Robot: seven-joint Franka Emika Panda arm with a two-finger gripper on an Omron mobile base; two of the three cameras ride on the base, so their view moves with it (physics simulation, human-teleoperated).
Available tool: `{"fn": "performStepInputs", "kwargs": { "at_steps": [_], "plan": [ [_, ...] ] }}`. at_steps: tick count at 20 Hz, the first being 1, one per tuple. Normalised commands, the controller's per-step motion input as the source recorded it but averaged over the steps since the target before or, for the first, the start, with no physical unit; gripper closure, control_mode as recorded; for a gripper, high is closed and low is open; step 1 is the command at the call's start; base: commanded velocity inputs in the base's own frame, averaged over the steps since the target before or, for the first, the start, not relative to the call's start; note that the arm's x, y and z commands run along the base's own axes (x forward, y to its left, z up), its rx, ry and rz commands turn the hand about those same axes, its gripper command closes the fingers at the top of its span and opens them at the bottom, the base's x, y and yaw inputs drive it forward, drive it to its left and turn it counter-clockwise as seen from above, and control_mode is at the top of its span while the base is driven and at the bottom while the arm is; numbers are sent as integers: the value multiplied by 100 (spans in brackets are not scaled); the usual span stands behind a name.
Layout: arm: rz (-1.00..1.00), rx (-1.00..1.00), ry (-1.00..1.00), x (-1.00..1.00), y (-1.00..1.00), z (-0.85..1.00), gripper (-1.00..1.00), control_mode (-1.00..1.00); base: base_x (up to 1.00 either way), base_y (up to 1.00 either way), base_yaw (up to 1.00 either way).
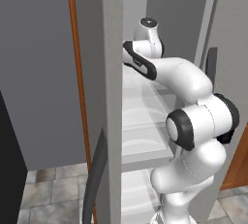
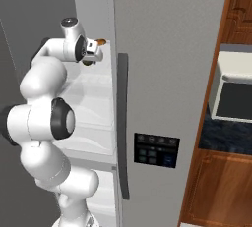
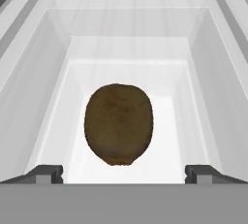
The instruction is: Pick the tangerine and kiwi from the fridge and place them on the plate next to the blender to make a fruit smoothie.
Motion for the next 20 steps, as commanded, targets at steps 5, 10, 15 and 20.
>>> {"fn": "performStepInputs", "kwargs": {
  "at_steps": [5,10,15,20],
  "plan": [
    [0,0,0,42,0,-11,-100,-100,0,0,0],
    [-1,0,0,43,0,-14,-100,-100,0,0,0],
    [0,0,3,18,0,-17,-100,-100,0,0,0],
    [0,0,1,1,0,-14,100,-100,0,0,0]
  ]
}}
